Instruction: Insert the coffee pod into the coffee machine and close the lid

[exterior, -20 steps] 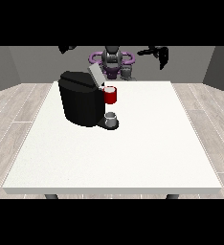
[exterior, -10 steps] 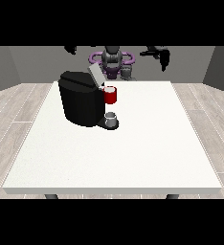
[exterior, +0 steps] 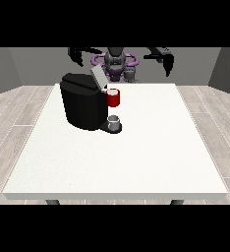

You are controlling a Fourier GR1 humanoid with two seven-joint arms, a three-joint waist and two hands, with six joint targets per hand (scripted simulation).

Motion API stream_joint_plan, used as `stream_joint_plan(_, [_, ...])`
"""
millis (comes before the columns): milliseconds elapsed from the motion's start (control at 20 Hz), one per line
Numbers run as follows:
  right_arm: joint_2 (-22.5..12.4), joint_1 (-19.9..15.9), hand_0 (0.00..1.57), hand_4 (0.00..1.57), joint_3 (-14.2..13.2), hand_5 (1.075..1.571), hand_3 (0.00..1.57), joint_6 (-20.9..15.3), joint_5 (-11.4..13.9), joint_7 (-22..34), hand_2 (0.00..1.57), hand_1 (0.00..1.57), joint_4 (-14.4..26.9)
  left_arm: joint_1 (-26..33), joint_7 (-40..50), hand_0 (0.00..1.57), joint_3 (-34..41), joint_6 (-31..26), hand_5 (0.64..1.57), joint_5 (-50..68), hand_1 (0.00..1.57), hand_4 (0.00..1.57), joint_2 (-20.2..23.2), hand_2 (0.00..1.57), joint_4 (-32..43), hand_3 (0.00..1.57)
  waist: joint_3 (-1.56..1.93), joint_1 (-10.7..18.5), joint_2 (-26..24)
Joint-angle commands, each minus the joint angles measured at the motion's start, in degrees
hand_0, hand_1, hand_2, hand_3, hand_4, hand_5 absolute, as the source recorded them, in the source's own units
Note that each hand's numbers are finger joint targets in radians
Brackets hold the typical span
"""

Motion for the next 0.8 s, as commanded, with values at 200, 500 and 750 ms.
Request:
stream_joint_plan(200, [0.1,-6.9,0.0,0.0,-1.8,1.571,0.0,0.1,0.1,-1.1,0.0,0.0,7.0,0.4,4.9,0.0,-1.6,1.8,1.571,2.3,0.0,0.0,0.9,0.0,-7.3,0.0,0.01,-0.5,5.4])
stream_joint_plan(500, [0.2,-10.4,0.0,0.0,-1.5,1.571,0.0,0.7,1.6,-3.2,0.0,0.0,11.9,1.7,5.0,0.0,-1.6,0.5,1.571,3.9,0.0,0.0,4.2,0.0,-11.4,0.0,0.0,-0.5,8.0])
stream_joint_plan(750, [-1.4,-11.3,0.0,0.0,-2.2,1.571,0.0,1.8,3.2,-7.4,0.0,0.0,15.9,4.7,4.6,0.0,-4.3,3.7,1.571,3.1,0.0,0.0,1.6,0.0,-15.8,0.0,0.01,0.7,8.8])
